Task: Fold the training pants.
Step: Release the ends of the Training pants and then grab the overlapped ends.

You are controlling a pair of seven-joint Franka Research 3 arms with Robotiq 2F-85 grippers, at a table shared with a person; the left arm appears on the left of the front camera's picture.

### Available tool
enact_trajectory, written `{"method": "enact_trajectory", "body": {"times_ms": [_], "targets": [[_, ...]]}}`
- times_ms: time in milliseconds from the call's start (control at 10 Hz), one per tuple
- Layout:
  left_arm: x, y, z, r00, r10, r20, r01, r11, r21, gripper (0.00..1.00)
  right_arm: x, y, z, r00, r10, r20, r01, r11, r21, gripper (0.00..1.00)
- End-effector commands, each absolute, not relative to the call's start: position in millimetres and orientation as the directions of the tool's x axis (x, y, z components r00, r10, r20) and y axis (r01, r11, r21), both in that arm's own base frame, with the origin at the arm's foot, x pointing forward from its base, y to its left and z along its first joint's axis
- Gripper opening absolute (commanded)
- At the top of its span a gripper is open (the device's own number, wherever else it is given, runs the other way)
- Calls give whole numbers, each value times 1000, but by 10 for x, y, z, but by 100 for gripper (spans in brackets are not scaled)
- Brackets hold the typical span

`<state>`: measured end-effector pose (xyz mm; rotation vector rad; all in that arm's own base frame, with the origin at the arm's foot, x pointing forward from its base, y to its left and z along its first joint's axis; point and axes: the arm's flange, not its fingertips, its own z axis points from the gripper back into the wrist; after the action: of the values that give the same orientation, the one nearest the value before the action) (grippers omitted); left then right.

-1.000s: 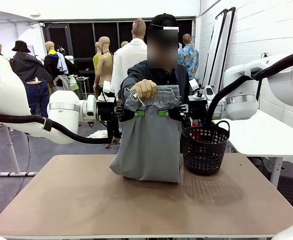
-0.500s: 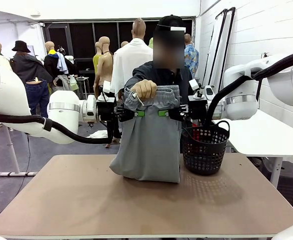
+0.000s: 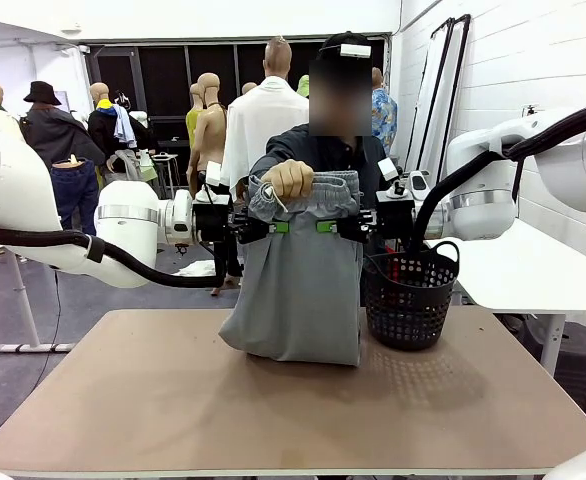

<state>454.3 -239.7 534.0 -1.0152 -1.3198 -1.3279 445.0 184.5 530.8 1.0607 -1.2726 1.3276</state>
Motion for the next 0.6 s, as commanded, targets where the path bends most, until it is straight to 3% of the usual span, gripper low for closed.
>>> {"method": "enact_trajectory", "body": {"times_ms": [0,200,300,500], "targets": [[4540,-2392,5355,-184,-72,980,981,55,188,0,4434,1848,5304,-152,74,986,-988,21,-154,0],[4552,-2391,5340,-175,-74,982,982,61,179,0,4462,1844,5315,-126,66,990,-992,15,-127,0],[4553,-2398,5340,-167,-67,984,983,67,171,6,4461,1834,5323,-106,65,992,-994,0,-106,0],[4545,-2383,5348,-145,-62,987,986,75,150,45,4452,1836,5331,-65,56,996,-998,-21,-63,34]]}}
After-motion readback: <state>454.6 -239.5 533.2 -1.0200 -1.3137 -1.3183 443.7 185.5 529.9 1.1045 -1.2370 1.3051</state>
